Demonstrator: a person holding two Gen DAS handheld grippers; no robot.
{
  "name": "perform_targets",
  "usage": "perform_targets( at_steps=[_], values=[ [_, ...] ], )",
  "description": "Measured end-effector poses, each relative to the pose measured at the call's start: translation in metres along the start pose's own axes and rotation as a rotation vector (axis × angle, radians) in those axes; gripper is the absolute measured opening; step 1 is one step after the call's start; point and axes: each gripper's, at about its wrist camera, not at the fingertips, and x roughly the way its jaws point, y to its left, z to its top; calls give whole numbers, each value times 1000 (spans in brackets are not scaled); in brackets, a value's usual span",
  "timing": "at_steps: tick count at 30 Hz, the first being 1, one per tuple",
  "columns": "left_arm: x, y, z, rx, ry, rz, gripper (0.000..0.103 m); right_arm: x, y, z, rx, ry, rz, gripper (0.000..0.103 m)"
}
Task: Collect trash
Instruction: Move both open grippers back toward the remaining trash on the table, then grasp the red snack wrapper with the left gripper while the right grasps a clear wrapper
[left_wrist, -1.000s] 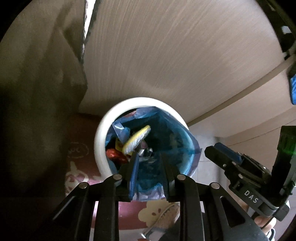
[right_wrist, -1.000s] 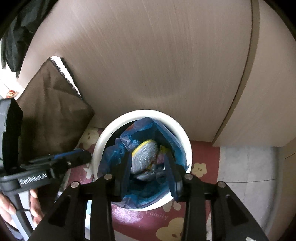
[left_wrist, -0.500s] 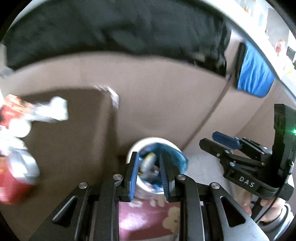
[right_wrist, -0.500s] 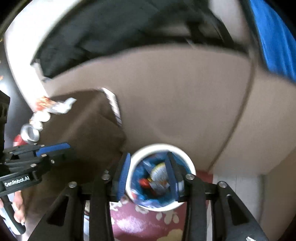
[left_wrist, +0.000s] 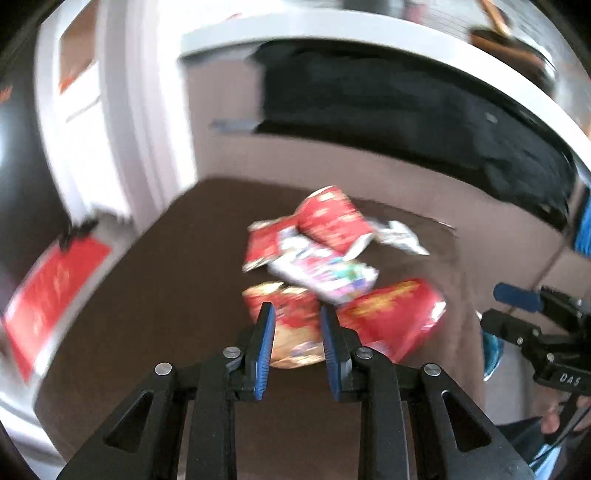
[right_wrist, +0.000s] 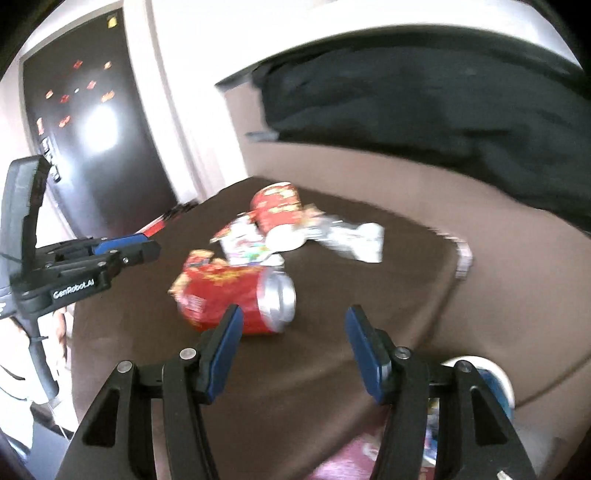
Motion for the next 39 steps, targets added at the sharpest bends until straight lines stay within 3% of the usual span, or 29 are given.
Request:
perform_targets(
  at_steps=[6, 11, 14, 18, 20, 23, 26, 33, 34, 37, 39],
  values=[
    [51, 47, -16, -163, 121, -97, 29, 42, 35, 3, -113, 54, -29, 55],
    [86, 49, -13, -315, 160, -218, 33, 43, 25, 13, -149, 36, -93, 55],
    [104, 44, -10, -362, 194, -235, 37, 45, 5, 21, -131, 23, -135, 55],
    [113, 34, -4, -325, 194, -209, 36, 59, -20, 29, -137, 18, -183, 55],
    [113, 30, -1, -281, 183, -182, 23, 75, -30, 28, -189, 32, -205, 55],
    [108, 29, 1, -233, 151, -157, 21, 98, -42, 21, -243, 56, -224, 55],
    [89, 31, 7, -194, 87, -126, 20, 119, -50, 19, -254, 88, -165, 55],
    [60, 36, 18, -118, -2, -25, 20, 171, -28, 42, -409, 90, -189, 51],
    [57, 36, 19, -108, -15, -9, 20, 175, -27, 47, -412, 85, -188, 48],
    [49, 36, 20, -116, -37, -8, 20, 186, -25, 62, -422, 93, -208, 16],
    [43, 36, 22, -118, -48, -18, 20, 184, -26, 68, -387, 92, -216, 9]
  ],
)
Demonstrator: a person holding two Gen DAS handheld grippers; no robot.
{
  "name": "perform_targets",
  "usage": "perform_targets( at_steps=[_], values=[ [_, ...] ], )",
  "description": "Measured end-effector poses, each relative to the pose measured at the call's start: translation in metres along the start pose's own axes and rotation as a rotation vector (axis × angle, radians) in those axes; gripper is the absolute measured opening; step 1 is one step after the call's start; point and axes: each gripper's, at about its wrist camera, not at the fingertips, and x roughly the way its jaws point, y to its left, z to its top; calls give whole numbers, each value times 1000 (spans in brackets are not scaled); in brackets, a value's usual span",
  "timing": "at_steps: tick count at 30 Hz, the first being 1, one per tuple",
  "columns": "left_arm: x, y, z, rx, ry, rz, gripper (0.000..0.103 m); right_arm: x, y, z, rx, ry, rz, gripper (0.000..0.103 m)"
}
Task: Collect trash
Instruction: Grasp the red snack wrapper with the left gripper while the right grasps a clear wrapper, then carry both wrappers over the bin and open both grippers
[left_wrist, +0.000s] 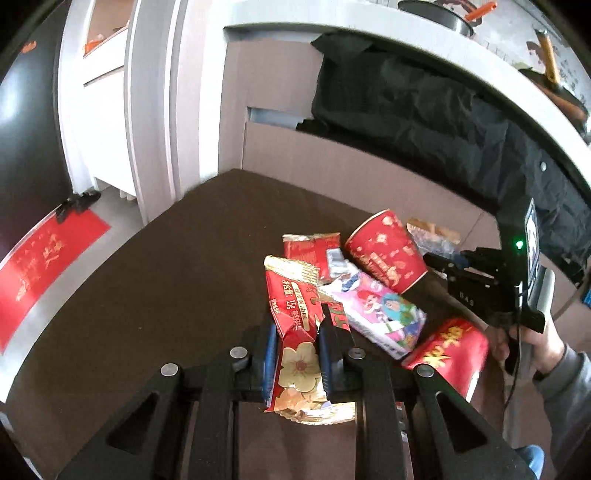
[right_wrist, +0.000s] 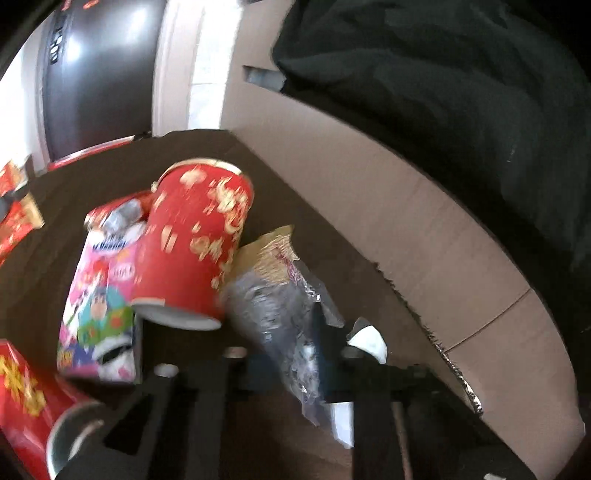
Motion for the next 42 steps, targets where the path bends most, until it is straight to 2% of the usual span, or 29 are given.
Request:
perform_targets(
  at_steps=[1, 6, 11, 14, 18, 21, 24, 29, 32, 38, 42],
  values=[
    [-4, -4, 1, 8, -7, -1, 20, -8, -4, 1, 29, -18, 8, 5],
    [-32, -38, 5, 56, -50, -45, 20, -65, -11, 1, 99, -93, -7, 4],
    [-57, -97, 1, 138, -75, -107, 20, -144, -25, -16, 189, -156, -20, 3],
    [-66, -141, -9, 191, -74, -165, 20, -196, -35, -41, 228, -182, -39, 3],
    [-71, -202, -24, 253, -49, -241, 20, -244, -57, -78, 302, -176, -62, 4],
    [-67, -248, -41, 292, -5, -296, 20, -272, -73, -109, 352, -159, -103, 4],
    [-59, -280, -57, 320, 30, -320, 20, -293, -96, -144, 424, -136, -133, 4],
    [-26, -327, -89, 335, 109, -345, 20, -306, -126, -199, 547, -93, -177, 4],
    [0, -344, -106, 345, 148, -324, 20, -305, -143, -238, 632, -61, -181, 4],
    [61, -363, -135, 327, 261, -267, 20, -266, -158, -291, 752, 8, -147, 4],
    [95, -371, -153, 336, 323, -230, 20, -227, -163, -312, 813, 57, -98, 4]
  ],
)
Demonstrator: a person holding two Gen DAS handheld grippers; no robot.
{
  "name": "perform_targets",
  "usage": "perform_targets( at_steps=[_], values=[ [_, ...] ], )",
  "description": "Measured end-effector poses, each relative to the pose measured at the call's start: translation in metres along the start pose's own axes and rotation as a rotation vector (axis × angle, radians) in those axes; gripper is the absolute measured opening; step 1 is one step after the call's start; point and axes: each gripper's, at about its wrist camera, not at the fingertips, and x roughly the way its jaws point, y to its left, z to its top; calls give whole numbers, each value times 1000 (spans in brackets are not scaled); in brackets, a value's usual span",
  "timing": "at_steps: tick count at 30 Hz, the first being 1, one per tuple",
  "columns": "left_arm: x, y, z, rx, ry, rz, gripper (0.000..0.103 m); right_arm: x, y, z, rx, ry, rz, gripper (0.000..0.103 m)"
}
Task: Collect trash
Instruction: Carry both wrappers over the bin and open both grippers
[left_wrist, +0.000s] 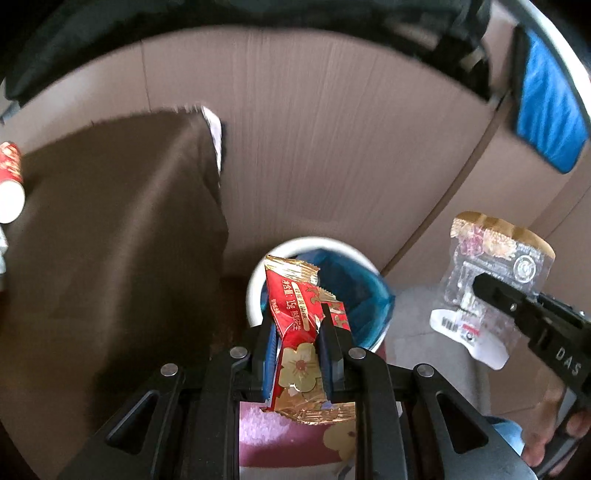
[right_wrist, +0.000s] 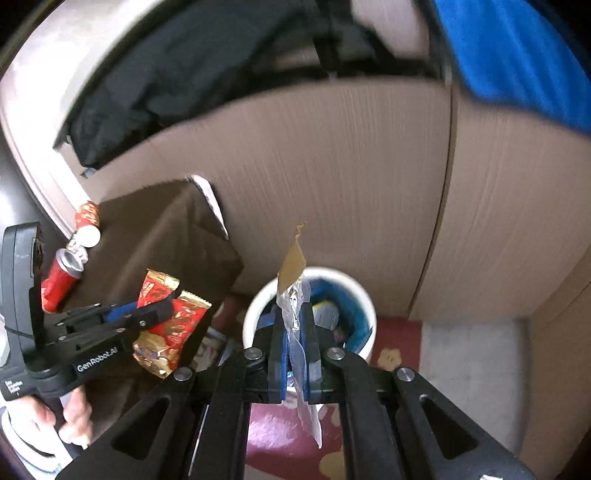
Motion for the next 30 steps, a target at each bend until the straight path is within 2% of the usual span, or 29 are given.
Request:
perform_targets(
  at_steps=[5, 11, 21, 25, 26, 28, 29, 30],
  values=[
    [46, 3, 2, -14, 82, -4, 20, 49, -13, -10, 45, 77, 22, 5],
    [92, 13, 8, -61, 194, -6, 20, 92, -20, -7, 76, 124, 26, 5],
    [146, 19, 14, -115, 296, -25, 21, 151, -37, -5, 94, 218, 11, 6],
    [159, 21, 18, -136, 317, -81, 24, 166, -43, -12, 120, 256, 63, 11],
    [159, 22, 18, -149, 321, -97, 25, 166, -45, -13, 126, 257, 62, 14],
    [158, 22, 17, -163, 323, -118, 29, 164, -46, -14, 129, 250, 53, 35],
    [158, 22, 17, -166, 324, -129, 30, 162, -48, -14, 135, 242, 54, 41],
    [158, 20, 18, -165, 322, -133, 31, 159, -49, -14, 142, 236, 56, 41]
  ],
)
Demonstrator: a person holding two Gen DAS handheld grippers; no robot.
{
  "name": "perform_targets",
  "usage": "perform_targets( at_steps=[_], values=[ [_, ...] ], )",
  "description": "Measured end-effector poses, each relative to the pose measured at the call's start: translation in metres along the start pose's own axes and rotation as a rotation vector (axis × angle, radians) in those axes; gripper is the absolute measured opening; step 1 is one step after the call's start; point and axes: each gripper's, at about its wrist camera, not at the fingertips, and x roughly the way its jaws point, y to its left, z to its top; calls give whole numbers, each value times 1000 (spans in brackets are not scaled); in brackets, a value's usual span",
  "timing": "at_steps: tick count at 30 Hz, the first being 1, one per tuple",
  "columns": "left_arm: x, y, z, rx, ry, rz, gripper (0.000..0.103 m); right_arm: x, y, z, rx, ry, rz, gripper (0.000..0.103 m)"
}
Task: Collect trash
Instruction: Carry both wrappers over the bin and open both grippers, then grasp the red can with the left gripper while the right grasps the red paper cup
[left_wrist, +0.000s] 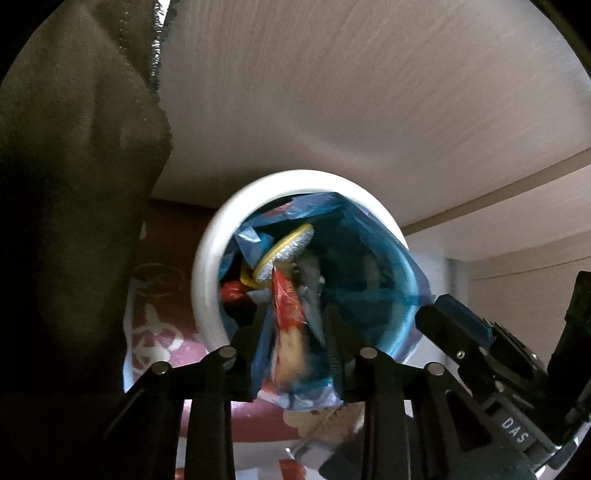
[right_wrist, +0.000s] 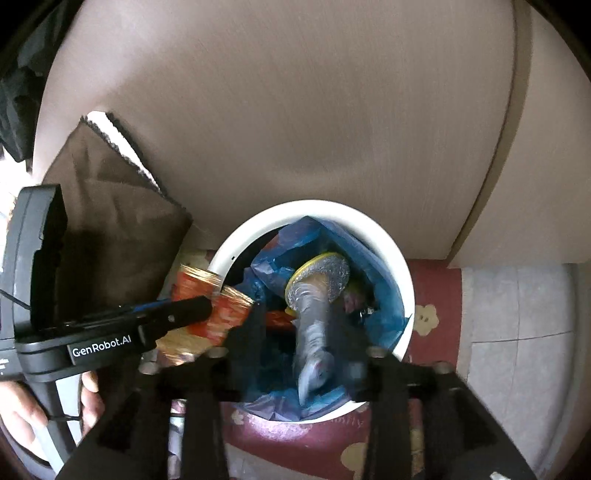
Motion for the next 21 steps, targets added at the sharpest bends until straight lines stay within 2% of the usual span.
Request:
perform_targets(
  at_steps=[6, 8, 13, 15, 19, 21],
  values=[
    [-22, -12, -4, 14, -46, -77, 33, -21, 0, -1, 4, -33, -49, 41],
    [-43, -19, -7, 39, -90, -63, 33, -33, 2, -3, -5, -51, -69, 41],
    [-123, -34, -22, 148, -233, -58, 33, -71, 23, -4, -54, -108, -99, 41],
    [-169, -31, -29, 168, -313, -58, 33, -92, 42, -2, -86, -157, -101, 41],
    [-247, -5, -40, 157, -456, -60, 33, -131, 95, 7, -166, -256, -72, 42],
    [-287, 19, -47, 144, -522, -26, 33, -144, 125, 11, -206, -294, -48, 46]
  ],
)
